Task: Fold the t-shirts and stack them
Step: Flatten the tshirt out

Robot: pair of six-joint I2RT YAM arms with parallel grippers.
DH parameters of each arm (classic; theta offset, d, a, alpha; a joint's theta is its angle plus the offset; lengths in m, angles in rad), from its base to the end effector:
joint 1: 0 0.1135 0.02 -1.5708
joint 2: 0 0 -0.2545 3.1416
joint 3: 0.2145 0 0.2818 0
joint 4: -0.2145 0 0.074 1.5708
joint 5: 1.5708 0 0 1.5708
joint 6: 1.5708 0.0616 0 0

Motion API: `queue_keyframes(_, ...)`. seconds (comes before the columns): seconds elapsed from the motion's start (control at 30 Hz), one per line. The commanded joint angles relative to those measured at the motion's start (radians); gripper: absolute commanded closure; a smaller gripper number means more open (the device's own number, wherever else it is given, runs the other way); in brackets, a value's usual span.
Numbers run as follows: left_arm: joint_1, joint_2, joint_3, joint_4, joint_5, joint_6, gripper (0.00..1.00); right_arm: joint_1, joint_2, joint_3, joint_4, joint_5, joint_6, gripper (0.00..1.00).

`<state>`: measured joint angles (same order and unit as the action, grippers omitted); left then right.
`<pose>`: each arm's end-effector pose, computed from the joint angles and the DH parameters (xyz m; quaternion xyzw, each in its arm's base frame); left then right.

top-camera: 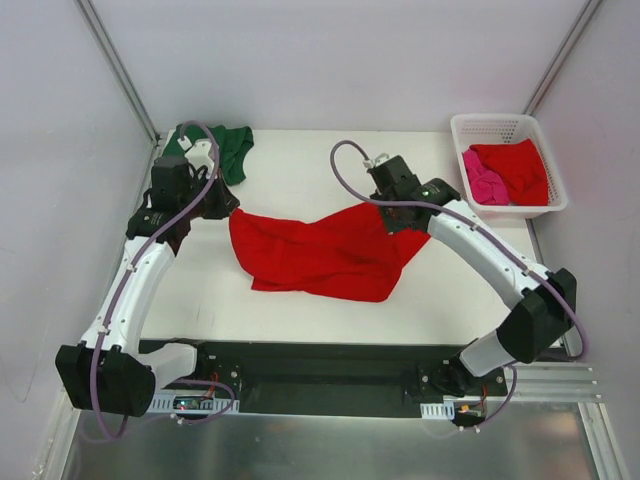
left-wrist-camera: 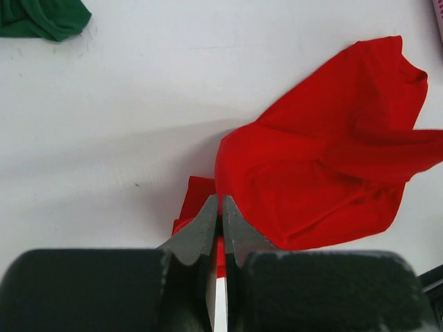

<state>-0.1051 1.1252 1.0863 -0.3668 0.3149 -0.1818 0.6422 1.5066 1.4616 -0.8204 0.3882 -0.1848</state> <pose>0.3059 -0.0515 0.3401 0.0546 0.8274 -0.2073 0.5190 0.3074 0.2008 0.3153 -0.3090 0.8700 -0.0995 0.3712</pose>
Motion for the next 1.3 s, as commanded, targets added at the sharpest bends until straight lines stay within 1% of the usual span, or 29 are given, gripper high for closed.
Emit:
queue_keyframes(0.0,-0.005,0.011,0.001,0.011,0.042,-0.039,1.00,0.011,0.046,-0.073,0.076,-0.242,0.142,0.99)
queue_keyframes(0.13,-0.007,0.012,-0.012,0.011,0.036,-0.041,1.00,0.028,0.116,-0.087,0.105,-0.325,0.182,0.99)
queue_keyframes(0.17,-0.007,0.010,-0.016,0.011,0.033,-0.039,1.00,0.030,0.130,-0.093,0.125,-0.366,0.182,0.99)
queue_keyframes(0.23,-0.007,0.007,-0.020,0.008,0.032,-0.036,1.00,0.037,0.164,-0.110,0.147,-0.380,0.182,0.99)
queue_keyframes(0.27,-0.007,0.008,-0.020,0.008,0.030,-0.035,1.00,0.039,0.178,-0.110,0.153,-0.411,0.182,0.99)
queue_keyframes(0.53,-0.007,0.015,-0.022,0.005,0.036,-0.030,1.00,0.047,0.257,-0.073,0.158,-0.420,0.174,0.98)
queue_keyframes(0.6,-0.007,0.013,-0.022,0.006,0.038,-0.030,1.00,0.048,0.279,-0.072,0.153,-0.419,0.162,0.88)
queue_keyframes(0.63,-0.005,0.015,-0.022,0.006,0.039,-0.030,1.00,0.048,0.285,-0.072,0.153,-0.423,0.159,0.75)
queue_keyframes(0.67,-0.007,0.016,-0.020,0.006,0.039,-0.030,1.00,0.047,0.291,-0.070,0.152,-0.434,0.153,0.69)
queue_keyframes(0.73,-0.007,0.016,-0.022,0.006,0.044,-0.030,1.00,0.048,0.290,-0.073,0.153,-0.434,0.143,0.61)
queue_keyframes(0.8,-0.007,0.015,-0.023,0.005,0.044,-0.030,1.00,0.048,0.262,-0.079,0.155,-0.419,0.140,0.58)
queue_keyframes(0.83,-0.007,0.012,-0.023,0.005,0.044,-0.028,1.00,0.050,0.250,-0.083,0.162,-0.408,0.124,0.53)
queue_keyframes(0.9,-0.007,0.008,-0.025,0.005,0.046,-0.027,1.00,0.050,0.196,-0.098,0.171,-0.407,0.091,0.47)
queue_keyframes(1.0,-0.007,0.008,-0.025,0.005,0.052,-0.027,1.00,0.047,0.118,-0.099,0.167,-0.399,0.013,0.39)
queue_keyframes(1.03,-0.007,0.008,-0.025,0.005,0.053,-0.027,1.00,0.048,0.095,-0.101,0.159,-0.405,-0.033,0.35)
queue_keyframes(1.1,-0.007,0.007,-0.025,0.006,0.053,-0.027,1.00,0.045,0.022,-0.106,0.158,-0.423,-0.079,0.31)
queue_keyframes(1.13,-0.007,0.007,-0.025,0.005,0.055,-0.027,1.00,0.043,0.003,-0.107,0.156,-0.439,-0.103,0.27)
queue_keyframes(1.2,-0.007,0.008,-0.020,0.005,0.053,-0.025,1.00,0.022,-0.032,-0.112,0.156,-0.481,-0.185,0.25)
queue_keyframes(1.27,-0.007,0.010,-0.019,0.006,0.056,-0.027,1.00,-0.002,-0.046,-0.110,0.147,-0.569,-0.250,0.22)
